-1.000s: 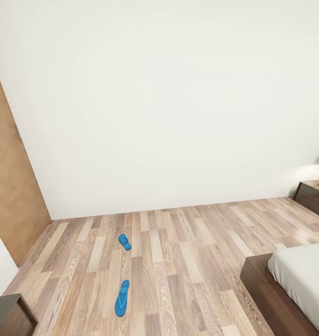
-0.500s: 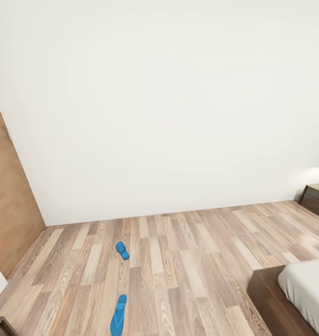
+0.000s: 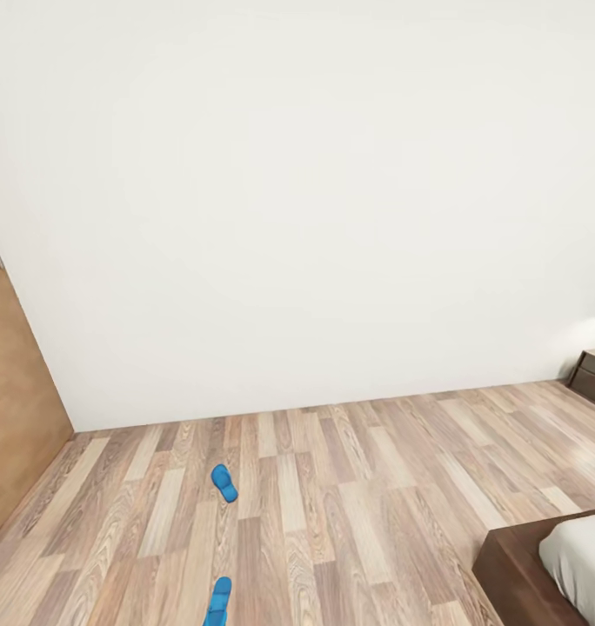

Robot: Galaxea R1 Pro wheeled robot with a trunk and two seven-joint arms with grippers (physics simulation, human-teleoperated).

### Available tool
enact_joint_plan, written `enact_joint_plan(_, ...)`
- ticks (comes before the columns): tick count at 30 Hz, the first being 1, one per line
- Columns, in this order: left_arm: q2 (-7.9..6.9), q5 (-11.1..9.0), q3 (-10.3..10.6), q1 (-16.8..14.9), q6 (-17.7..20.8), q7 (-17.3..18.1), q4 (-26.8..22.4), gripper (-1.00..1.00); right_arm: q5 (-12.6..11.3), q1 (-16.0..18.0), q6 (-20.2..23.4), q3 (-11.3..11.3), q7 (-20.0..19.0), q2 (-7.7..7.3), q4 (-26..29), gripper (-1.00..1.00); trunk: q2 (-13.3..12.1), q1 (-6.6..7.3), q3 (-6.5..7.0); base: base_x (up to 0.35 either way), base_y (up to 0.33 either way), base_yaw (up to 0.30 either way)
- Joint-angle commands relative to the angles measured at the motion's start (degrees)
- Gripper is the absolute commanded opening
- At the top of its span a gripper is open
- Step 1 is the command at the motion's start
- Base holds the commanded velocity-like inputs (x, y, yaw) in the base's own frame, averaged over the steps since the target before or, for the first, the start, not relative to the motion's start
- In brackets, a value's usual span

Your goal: In the bedroom, move the book from the bed onto either nightstand, and place the two sandals side by side next to the bed.

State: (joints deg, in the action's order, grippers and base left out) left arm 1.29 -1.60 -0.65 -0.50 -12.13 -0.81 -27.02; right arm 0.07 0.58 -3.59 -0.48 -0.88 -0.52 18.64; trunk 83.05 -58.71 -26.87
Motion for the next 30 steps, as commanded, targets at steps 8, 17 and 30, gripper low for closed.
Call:
enact_joint_plan(8,0.02,-0.16,-0.06,-0.03,-0.18,-0.07,0.03,1.0,0.01,0.03,-0.19,-0.05,-0.09,0.0,-0.02,1.0,0.03,-0.02,-0.06,0.227,0.0,0.0)
enact_joint_plan(17,0.02,-0.16,-0.06,-0.03,-0.18,-0.07,0.03,1.0,0.0,0.03,-0.19,-0.05,-0.09,0.0,-0.05,1.0,0.03,-0.02,-0.06,0.224,0.0,0.0)
enact_joint_plan(30,0.07,-0.16,-0.06,-0.03,-0.18,-0.07,0.03,1.0,-0.02,0.03,-0.19,-0.04,-0.09,0.0,-0.25,1.0,0.03,-0.02,-0.06,0.204,0.0,0.0)
